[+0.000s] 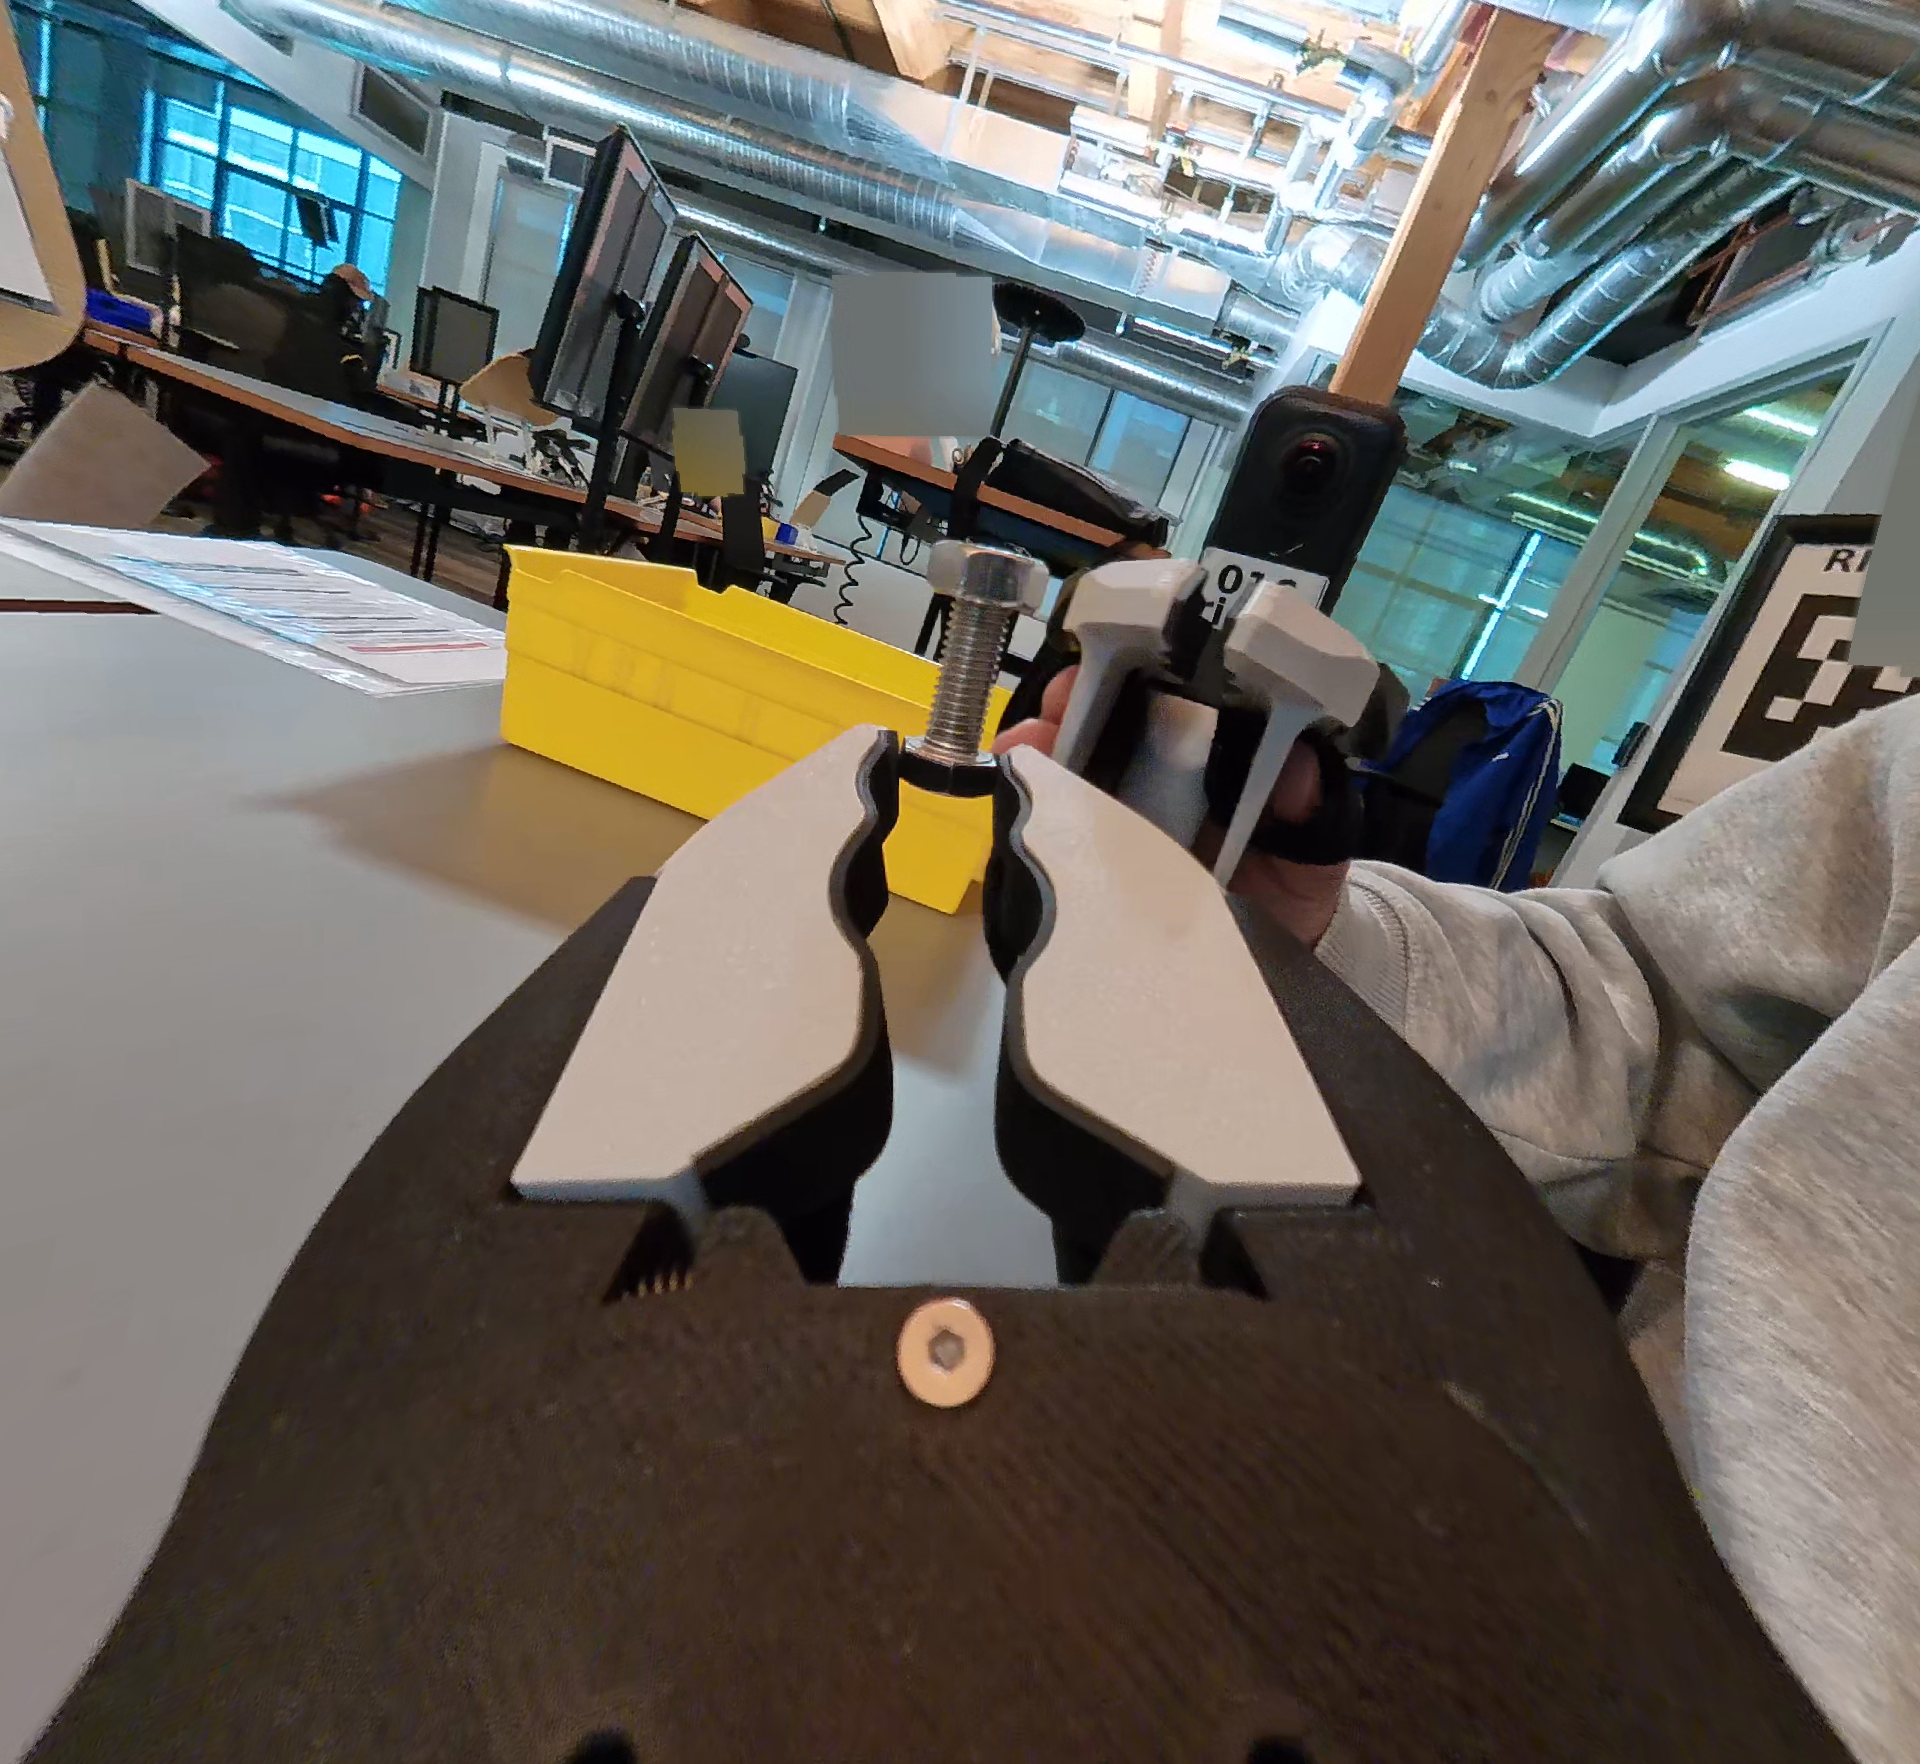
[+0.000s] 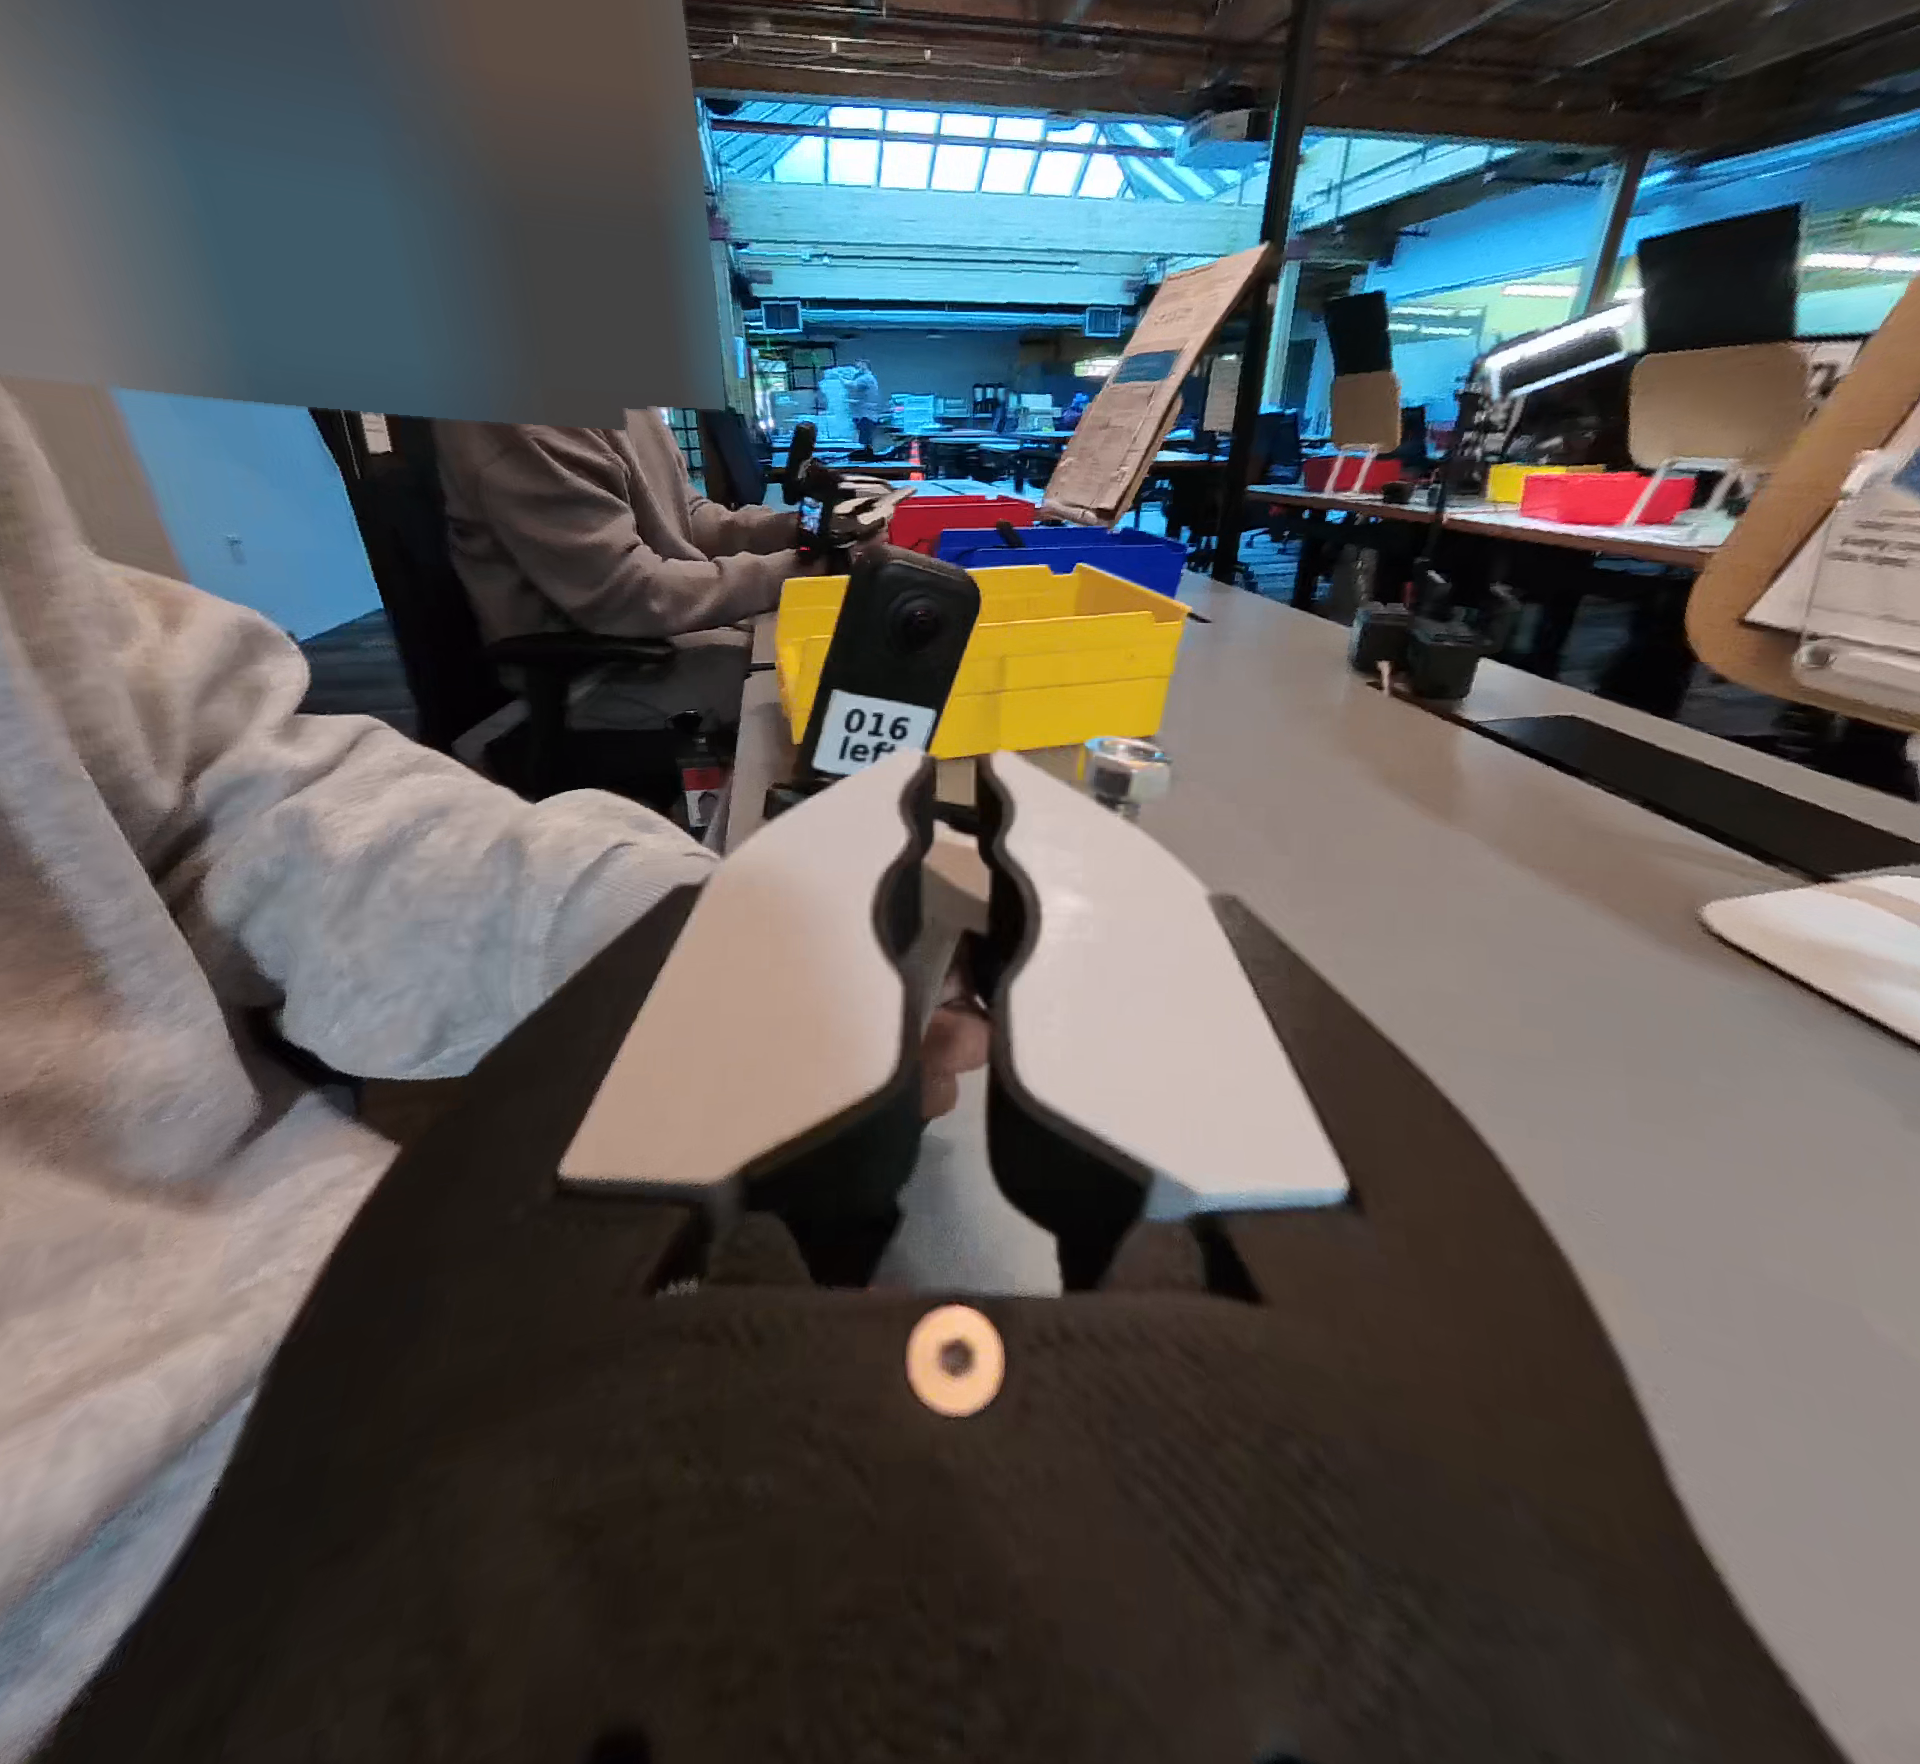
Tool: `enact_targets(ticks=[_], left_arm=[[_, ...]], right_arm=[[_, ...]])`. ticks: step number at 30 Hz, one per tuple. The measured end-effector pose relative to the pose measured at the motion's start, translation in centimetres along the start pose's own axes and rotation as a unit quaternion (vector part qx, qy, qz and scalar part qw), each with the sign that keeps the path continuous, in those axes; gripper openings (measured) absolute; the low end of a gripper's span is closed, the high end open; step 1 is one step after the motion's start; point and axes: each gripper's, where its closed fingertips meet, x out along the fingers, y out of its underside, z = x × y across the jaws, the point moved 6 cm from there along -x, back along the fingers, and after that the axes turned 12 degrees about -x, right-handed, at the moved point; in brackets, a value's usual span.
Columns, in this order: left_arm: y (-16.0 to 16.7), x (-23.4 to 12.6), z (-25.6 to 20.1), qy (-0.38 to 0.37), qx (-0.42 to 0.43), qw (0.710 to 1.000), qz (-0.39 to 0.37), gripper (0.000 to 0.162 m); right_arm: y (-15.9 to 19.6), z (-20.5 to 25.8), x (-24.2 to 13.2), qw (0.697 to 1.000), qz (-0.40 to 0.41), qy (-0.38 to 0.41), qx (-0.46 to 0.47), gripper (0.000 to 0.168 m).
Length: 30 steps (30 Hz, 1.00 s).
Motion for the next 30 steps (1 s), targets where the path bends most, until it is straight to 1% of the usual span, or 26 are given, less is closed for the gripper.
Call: enact_targets(ticks=[2, 5, 6, 7, 8, 10, 11, 12, 13, 15, 18, 19, 20, 21, 22, 23, 24, 25, 27, 30], left_arm=[[0.0, 0.0, 0.1, -0.004, 0.002, 1.0, 0.001, 0.017], [0.2, 0.1, -0.1, -0.001, 0.007, 1.0, 0.006, 0.017], [0.2, 0.1, -0.1, -0.001, 0.007, 1.0, 0.008, 0.017], [0.3, 0.2, -0.1, 0.0, 0.007, 1.0, 0.009, 0.017], [0.3, 0.2, -0.1, 0.0, 0.007, 1.0, 0.008, 0.017], [0.2, 0.1, 0.0, -0.003, 0.005, 1.0, 0.006, 0.017], [0.1, 0.0, 0.1, -0.004, 0.004, 1.0, 0.003, 0.017], [0.0, 0.0, 0.1, -0.005, 0.0, 1.0, -0.002, 0.017], [-0.1, -0.1, 0.2, -0.004, -0.002, 1.0, -0.004, 0.017], [-0.1, -0.1, 0.2, -0.005, -0.002, 1.0, -0.005, 0.017], [0.0, 0.0, 0.1, -0.004, 0.001, 1.0, 0.0, 0.017], [0.0, 0.0, 0.1, -0.003, 0.001, 1.0, 0.001, 0.017], [0.1, 0.0, 0.1, -0.004, 0.002, 1.0, 0.002, 0.017], [0.1, 0.0, 0.1, -0.004, 0.003, 1.0, 0.003, 0.017], [0.1, 0.0, 0.1, -0.005, 0.002, 1.0, 0.002, 0.017], [0.0, 0.0, 0.2, -0.006, 0.001, 1.0, -0.001, 0.017], [-0.1, -0.1, 0.2, -0.007, 0.0, 1.0, -0.001, 0.017], [-0.1, -0.1, 0.2, -0.008, 0.001, 1.0, -0.001, 0.017], [0.0, 0.0, 0.2, -0.007, 0.004, 1.0, 0.001, 0.017], [0.1, 0.1, 0.1, -0.006, 0.006, 1.0, 0.006, 0.017]], right_arm=[[0.0, -0.3, 0.0, 1.0, 0.002, 0.015, 0.008, 0.016], [-0.1, -0.9, 0.0, 0.998, -0.014, 0.061, -0.016, 0.044], [0.0, -1.1, 0.0, 0.997, -0.014, 0.073, -0.023, 0.052], [0.1, -1.1, 0.1, 0.997, -0.01, 0.075, -0.028, 0.056], [0.2, -0.9, 0.3, 0.997, -0.003, 0.069, -0.028, 0.055], [0.3, -0.5, 0.5, 0.998, 0.002, 0.051, -0.022, 0.047], [0.2, -0.3, 0.4, 0.999, -0.002, 0.04, -0.021, 0.032], [0.1, 0.1, 0.3, 1.0, -0.001, 0.02, -0.019, 0.01], [0.1, 0.1, 0.2, 1.0, 0.005, 0.016, -0.014, 0.009], [0.1, -0.4, 0.2, 0.999, 0.009, 0.039, -0.015, 0.023], [0.2, -1.0, 0.2, 0.996, -0.007, 0.081, -0.026, 0.053], [0.3, -1.1, 0.2, 0.996, -0.004, 0.084, -0.027, 0.058], [0.4, -1.0, 0.4, 0.997, 0.0, 0.078, -0.027, 0.057], [0.5, -0.7, 0.5, 0.998, 0.005, 0.064, -0.026, 0.049], [0.5, -0.4, 0.5, 0.999, 0.009, 0.049, -0.022, 0.038], [0.4, 0.0, 0.4, 0.999, 0.013, 0.027, -0.018, 0.017], [0.3, 0.2, 0.4, 1.0, 0.019, 0.011, -0.011, 0.002], [0.3, 0.2, 0.4, 1.0, 0.024, 0.013, -0.006, 0.005], [0.2, -0.2, 0.3, 0.999, 0.019, 0.036, -0.016, 0.017], [0.1, -1.0, 0.1, 0.995, -0.008, 0.094, -0.042, 0.054]])
